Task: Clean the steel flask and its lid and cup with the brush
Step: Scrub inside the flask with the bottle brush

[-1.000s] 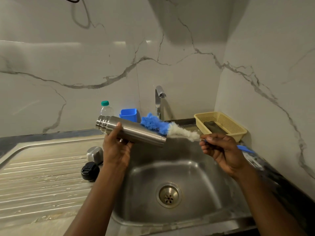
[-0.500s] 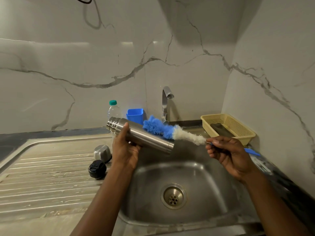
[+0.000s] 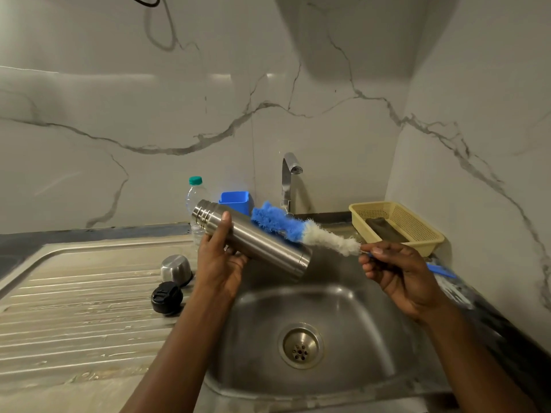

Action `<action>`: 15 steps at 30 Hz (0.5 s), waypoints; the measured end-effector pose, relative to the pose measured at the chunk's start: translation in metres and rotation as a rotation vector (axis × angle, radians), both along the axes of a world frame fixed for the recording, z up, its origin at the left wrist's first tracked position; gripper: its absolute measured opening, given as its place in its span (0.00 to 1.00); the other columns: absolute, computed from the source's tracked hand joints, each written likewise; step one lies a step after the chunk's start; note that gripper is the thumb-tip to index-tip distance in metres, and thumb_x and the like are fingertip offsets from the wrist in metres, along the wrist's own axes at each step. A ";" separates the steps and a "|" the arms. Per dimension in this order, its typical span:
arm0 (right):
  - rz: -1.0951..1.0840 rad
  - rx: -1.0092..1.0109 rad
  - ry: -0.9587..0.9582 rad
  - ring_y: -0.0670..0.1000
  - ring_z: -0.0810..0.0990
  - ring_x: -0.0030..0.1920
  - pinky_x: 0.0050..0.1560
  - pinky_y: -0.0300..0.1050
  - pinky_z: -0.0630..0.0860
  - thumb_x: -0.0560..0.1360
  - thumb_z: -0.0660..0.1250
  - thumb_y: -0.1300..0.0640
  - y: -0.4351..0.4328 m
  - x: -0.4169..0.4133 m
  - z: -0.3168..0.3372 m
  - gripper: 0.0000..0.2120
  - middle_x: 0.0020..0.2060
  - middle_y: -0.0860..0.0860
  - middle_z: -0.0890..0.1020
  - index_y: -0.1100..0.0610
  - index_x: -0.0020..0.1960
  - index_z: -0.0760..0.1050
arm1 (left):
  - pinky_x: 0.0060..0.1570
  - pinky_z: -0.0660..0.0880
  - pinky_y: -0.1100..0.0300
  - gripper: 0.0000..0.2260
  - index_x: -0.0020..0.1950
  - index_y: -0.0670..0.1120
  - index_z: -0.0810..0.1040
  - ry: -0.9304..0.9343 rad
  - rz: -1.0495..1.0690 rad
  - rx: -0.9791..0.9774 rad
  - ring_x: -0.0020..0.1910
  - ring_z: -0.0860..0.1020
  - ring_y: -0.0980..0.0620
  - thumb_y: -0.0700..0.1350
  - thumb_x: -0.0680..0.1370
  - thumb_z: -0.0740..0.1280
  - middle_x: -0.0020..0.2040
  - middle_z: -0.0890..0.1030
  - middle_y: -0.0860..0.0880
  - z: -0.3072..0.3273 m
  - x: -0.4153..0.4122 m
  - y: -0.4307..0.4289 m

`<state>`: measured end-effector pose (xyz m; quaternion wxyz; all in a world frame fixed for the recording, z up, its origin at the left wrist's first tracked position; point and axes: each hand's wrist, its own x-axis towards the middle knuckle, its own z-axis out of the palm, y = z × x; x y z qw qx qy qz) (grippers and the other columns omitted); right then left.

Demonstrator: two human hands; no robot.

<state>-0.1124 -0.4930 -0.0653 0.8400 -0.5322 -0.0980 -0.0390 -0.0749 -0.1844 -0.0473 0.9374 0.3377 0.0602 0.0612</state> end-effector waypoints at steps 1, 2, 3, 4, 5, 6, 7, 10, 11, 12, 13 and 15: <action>0.018 -0.003 -0.003 0.51 0.85 0.35 0.36 0.40 0.83 0.68 0.72 0.59 0.005 0.001 -0.002 0.09 0.38 0.60 0.86 0.62 0.45 0.88 | 0.55 0.84 0.42 0.21 0.72 0.44 0.74 0.005 -0.018 0.013 0.64 0.81 0.40 0.45 0.80 0.73 0.66 0.79 0.40 0.000 -0.001 -0.003; 0.034 -0.009 0.001 0.51 0.86 0.36 0.37 0.40 0.83 0.67 0.74 0.57 0.011 0.002 -0.002 0.11 0.39 0.60 0.86 0.62 0.46 0.88 | 0.56 0.84 0.42 0.20 0.70 0.44 0.75 0.006 -0.038 0.029 0.64 0.81 0.39 0.45 0.80 0.73 0.66 0.79 0.40 -0.001 -0.003 -0.005; 0.037 -0.016 0.004 0.51 0.86 0.37 0.38 0.40 0.83 0.67 0.74 0.57 0.013 0.004 -0.003 0.12 0.39 0.60 0.86 0.62 0.47 0.88 | 0.58 0.84 0.42 0.18 0.69 0.44 0.75 0.003 -0.050 0.045 0.65 0.81 0.39 0.45 0.80 0.72 0.66 0.79 0.40 -0.002 -0.004 -0.006; 0.035 -0.013 0.009 0.51 0.86 0.37 0.38 0.40 0.83 0.68 0.73 0.58 0.013 0.004 -0.002 0.10 0.39 0.60 0.86 0.62 0.47 0.88 | 0.58 0.83 0.42 0.17 0.68 0.44 0.76 0.002 -0.052 0.057 0.65 0.81 0.39 0.45 0.80 0.72 0.66 0.79 0.39 -0.002 -0.004 -0.005; 0.026 -0.009 0.010 0.51 0.85 0.36 0.37 0.40 0.83 0.69 0.72 0.59 0.009 0.005 -0.001 0.09 0.38 0.60 0.86 0.61 0.46 0.88 | 0.57 0.84 0.42 0.17 0.68 0.44 0.76 0.001 -0.049 0.065 0.65 0.81 0.39 0.45 0.80 0.72 0.66 0.79 0.39 -0.002 -0.004 -0.003; 0.023 -0.004 0.013 0.51 0.85 0.36 0.37 0.40 0.83 0.69 0.74 0.59 0.005 0.005 0.000 0.09 0.38 0.60 0.86 0.61 0.46 0.88 | 0.55 0.84 0.43 0.18 0.68 0.43 0.76 0.000 -0.039 0.065 0.65 0.81 0.39 0.45 0.79 0.73 0.67 0.79 0.38 -0.001 -0.003 -0.001; 0.024 -0.003 0.005 0.51 0.85 0.36 0.37 0.40 0.83 0.66 0.78 0.56 -0.001 0.005 0.000 0.12 0.38 0.60 0.86 0.61 0.46 0.88 | 0.55 0.84 0.43 0.20 0.69 0.43 0.76 0.002 -0.031 0.065 0.65 0.81 0.39 0.46 0.79 0.73 0.67 0.79 0.38 -0.001 -0.002 0.002; 0.033 -0.038 -0.003 0.51 0.86 0.38 0.39 0.40 0.83 0.56 0.87 0.48 0.001 0.006 -0.004 0.27 0.40 0.60 0.86 0.62 0.49 0.87 | 0.58 0.83 0.40 0.18 0.68 0.44 0.76 -0.008 -0.039 0.119 0.64 0.81 0.38 0.46 0.80 0.72 0.67 0.79 0.38 0.000 -0.002 0.001; 0.037 -0.054 -0.003 0.51 0.86 0.39 0.40 0.40 0.84 0.56 0.87 0.47 0.005 0.007 -0.007 0.29 0.42 0.61 0.86 0.62 0.50 0.87 | 0.59 0.82 0.38 0.20 0.70 0.44 0.76 -0.024 -0.041 0.158 0.64 0.82 0.38 0.46 0.79 0.72 0.66 0.80 0.38 -0.001 -0.002 -0.002; 0.040 -0.068 -0.005 0.52 0.87 0.40 0.41 0.41 0.84 0.57 0.87 0.47 0.011 0.008 -0.008 0.29 0.43 0.61 0.86 0.63 0.51 0.87 | 0.61 0.81 0.36 0.23 0.72 0.44 0.75 -0.041 -0.042 0.194 0.65 0.82 0.38 0.47 0.78 0.73 0.66 0.81 0.39 -0.001 -0.003 -0.005; 0.032 -0.073 -0.008 0.52 0.87 0.41 0.41 0.41 0.84 0.58 0.86 0.47 0.015 0.010 -0.007 0.29 0.44 0.62 0.86 0.63 0.52 0.87 | 0.62 0.80 0.35 0.26 0.74 0.45 0.74 -0.054 -0.044 0.220 0.65 0.82 0.38 0.47 0.77 0.74 0.66 0.81 0.39 -0.002 -0.004 -0.008; -0.008 -0.044 -0.017 0.52 0.87 0.41 0.41 0.41 0.84 0.61 0.84 0.49 0.016 0.010 -0.005 0.25 0.43 0.62 0.87 0.63 0.51 0.87 | 0.62 0.81 0.36 0.26 0.74 0.46 0.73 -0.054 -0.021 0.242 0.63 0.82 0.40 0.46 0.77 0.74 0.65 0.81 0.40 -0.002 -0.004 -0.009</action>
